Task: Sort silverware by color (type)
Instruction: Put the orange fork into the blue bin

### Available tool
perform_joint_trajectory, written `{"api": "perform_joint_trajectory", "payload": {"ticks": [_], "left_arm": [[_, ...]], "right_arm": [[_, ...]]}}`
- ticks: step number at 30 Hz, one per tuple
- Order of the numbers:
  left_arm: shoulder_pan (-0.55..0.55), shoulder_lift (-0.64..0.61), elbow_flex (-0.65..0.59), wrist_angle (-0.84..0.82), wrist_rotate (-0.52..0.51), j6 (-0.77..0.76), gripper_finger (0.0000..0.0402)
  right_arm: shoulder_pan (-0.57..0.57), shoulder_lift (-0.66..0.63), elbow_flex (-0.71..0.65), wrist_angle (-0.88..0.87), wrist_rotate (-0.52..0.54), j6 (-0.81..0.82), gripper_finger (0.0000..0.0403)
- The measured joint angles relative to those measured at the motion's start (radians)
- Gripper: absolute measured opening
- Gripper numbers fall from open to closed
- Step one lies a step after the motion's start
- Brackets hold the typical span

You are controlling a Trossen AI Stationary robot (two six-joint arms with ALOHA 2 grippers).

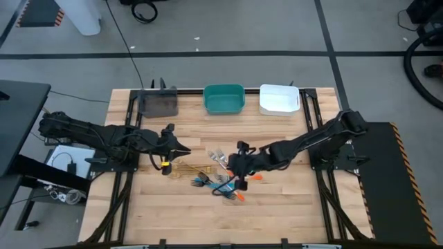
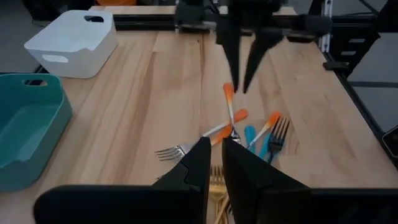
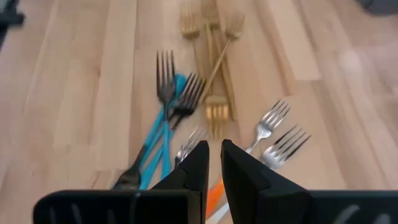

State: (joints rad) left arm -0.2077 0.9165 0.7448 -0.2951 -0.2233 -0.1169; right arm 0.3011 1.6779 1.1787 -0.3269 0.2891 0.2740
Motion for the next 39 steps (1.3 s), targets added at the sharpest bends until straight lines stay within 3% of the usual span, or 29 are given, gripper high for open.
{"api": "perform_joint_trajectory", "payload": {"ticks": [10, 25, 39], "left_arm": [[-0.015, 0.0, 0.0, -0.012, -0.002, -0.002, 0.005], [-0.015, 0.0, 0.0, -0.013, -0.003, 0.0, 0.005], [-0.014, 0.0, 0.0, -0.01, -0.008, 0.003, 0.005]], "right_arm": [[0.015, 0.073, 0.018, -0.113, -0.009, 0.065, 0.0057], [0.018, 0.17, 0.018, -0.148, -0.048, 0.081, 0.0134], [0.025, 0.187, 0.016, -0.278, -0.1, 0.13, 0.0137]]}}
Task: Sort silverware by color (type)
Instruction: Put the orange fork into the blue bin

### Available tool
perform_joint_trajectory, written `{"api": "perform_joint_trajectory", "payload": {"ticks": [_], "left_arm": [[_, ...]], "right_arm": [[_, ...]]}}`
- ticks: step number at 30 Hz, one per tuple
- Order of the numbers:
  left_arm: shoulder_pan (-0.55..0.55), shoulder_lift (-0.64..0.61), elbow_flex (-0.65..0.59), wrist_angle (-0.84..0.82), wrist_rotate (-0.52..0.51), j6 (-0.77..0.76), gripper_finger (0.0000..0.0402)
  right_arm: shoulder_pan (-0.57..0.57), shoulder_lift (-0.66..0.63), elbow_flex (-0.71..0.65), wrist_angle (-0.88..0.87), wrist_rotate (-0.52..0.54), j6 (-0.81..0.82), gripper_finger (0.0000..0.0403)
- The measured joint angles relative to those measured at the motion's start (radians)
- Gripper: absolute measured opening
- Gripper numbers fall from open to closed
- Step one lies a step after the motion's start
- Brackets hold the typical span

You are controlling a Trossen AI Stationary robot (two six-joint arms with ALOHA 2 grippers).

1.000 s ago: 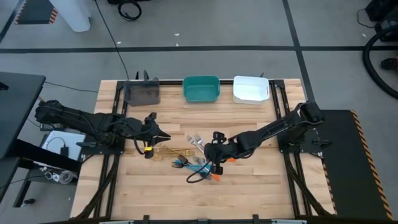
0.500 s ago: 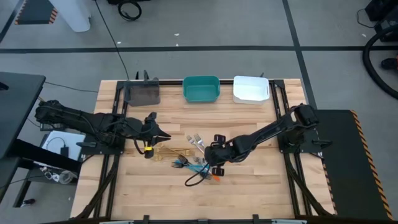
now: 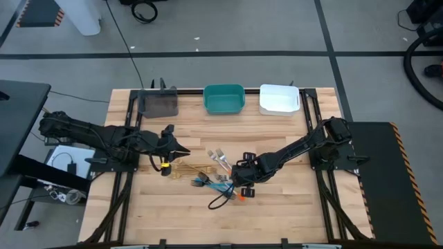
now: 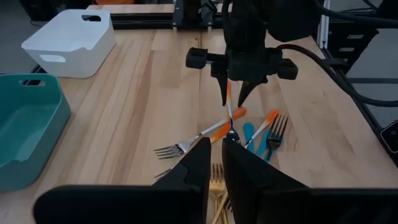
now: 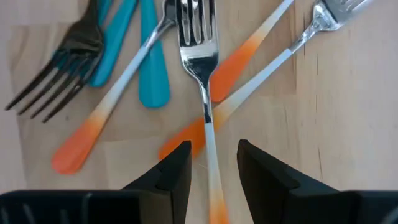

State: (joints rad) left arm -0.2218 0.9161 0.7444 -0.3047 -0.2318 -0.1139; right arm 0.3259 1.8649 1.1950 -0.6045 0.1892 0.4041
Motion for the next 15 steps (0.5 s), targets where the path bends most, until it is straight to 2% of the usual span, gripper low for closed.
{"api": "perform_joint_trajectory", "payload": {"ticks": [15], "left_arm": [[0.0, 0.0, 0.0, 0.0, -0.008, 0.002, 0.005]], "right_arm": [[0.002, 0.0, -0.06, 0.062, 0.017, 0.012, 0.0134]]}}
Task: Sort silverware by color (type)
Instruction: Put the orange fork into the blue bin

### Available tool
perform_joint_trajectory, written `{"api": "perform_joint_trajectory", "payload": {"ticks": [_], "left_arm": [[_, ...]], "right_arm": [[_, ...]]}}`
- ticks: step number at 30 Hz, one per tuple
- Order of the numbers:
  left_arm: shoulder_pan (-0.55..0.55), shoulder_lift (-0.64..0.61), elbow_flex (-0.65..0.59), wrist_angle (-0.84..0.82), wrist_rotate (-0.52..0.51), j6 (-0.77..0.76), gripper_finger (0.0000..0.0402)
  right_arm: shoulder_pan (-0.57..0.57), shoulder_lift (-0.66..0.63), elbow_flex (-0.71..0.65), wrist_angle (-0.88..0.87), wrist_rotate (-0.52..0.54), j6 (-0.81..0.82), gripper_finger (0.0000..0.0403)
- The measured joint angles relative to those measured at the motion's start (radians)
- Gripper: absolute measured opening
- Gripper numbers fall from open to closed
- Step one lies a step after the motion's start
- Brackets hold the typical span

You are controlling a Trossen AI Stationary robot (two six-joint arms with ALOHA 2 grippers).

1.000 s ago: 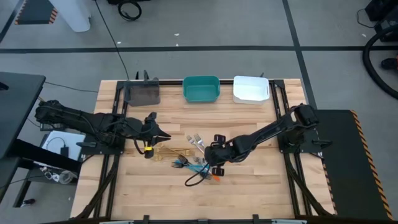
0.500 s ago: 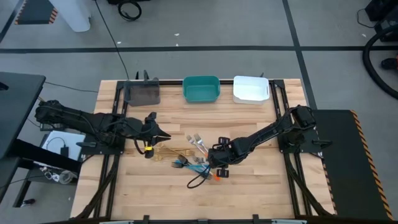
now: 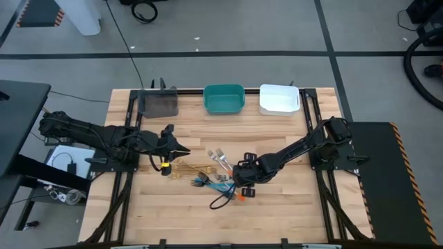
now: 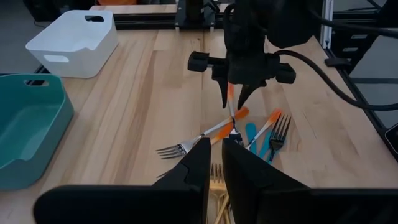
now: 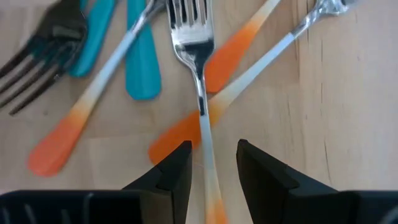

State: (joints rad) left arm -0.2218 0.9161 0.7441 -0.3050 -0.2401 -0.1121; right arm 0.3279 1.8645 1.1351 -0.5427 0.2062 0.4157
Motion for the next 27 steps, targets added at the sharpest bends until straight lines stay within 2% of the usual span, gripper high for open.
{"api": "perform_joint_trajectory", "payload": {"ticks": [20, 27], "left_arm": [[0.0, 0.0, 0.0, 0.0, 0.0, 0.002, 0.005], [0.0, 0.0, 0.0, 0.0, 0.0, 0.003, 0.005]], "right_arm": [[0.0, 0.0, -0.037, 0.051, -0.011, -0.056, 0.0133], [-0.009, -0.004, -0.084, 0.152, -0.038, -0.076, 0.013]]}}
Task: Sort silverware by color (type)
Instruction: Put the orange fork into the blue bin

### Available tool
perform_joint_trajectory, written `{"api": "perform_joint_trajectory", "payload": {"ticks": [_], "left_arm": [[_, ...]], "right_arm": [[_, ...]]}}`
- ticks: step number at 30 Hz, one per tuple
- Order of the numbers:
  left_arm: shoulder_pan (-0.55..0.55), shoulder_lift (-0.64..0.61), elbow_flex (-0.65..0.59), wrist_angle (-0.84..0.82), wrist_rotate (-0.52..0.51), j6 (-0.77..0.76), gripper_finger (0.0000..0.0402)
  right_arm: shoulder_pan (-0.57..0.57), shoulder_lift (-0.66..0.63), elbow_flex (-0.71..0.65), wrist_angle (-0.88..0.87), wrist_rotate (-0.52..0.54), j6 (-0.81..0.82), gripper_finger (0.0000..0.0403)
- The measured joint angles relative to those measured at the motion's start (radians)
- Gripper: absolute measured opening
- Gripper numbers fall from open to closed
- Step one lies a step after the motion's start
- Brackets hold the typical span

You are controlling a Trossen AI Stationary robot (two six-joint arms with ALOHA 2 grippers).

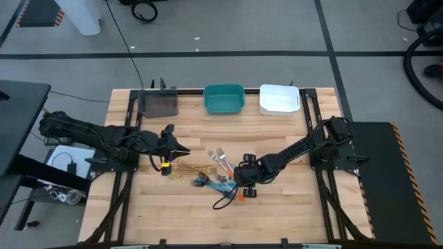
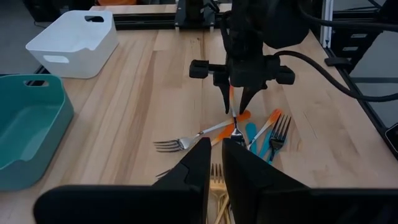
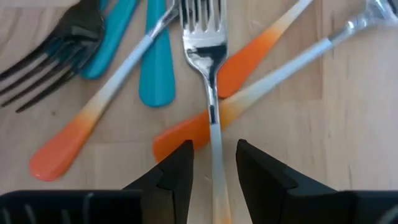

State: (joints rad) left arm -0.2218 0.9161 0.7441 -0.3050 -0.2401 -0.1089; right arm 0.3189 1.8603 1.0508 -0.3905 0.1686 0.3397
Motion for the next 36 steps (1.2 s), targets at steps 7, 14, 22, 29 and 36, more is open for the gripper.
{"api": "perform_joint_trajectory", "payload": {"ticks": [7, 14, 22, 29, 36], "left_arm": [[0.0, 0.0, 0.0, 0.0, 0.0, 0.0, 0.005], [0.0, 0.0, 0.0, 0.0, 0.0, 0.011, 0.005], [0.0, 0.0, 0.0, -0.001, 0.0, 0.015, 0.005], [0.0, 0.0, 0.0, -0.002, 0.0, 0.015, 0.005], [0.0, 0.0, 0.0, -0.002, 0.0, 0.015, 0.005]], "right_arm": [[-0.037, -0.001, -0.001, -0.004, -0.045, -0.007, 0.0113], [-0.072, -0.025, -0.004, -0.058, -0.045, -0.052, 0.0099], [-0.107, -0.036, -0.005, -0.068, -0.07, -0.062, 0.0098], [-0.096, -0.034, -0.005, -0.001, -0.072, -0.063, 0.0098], [-0.078, -0.034, -0.005, 0.052, -0.021, -0.109, 0.0098]]}}
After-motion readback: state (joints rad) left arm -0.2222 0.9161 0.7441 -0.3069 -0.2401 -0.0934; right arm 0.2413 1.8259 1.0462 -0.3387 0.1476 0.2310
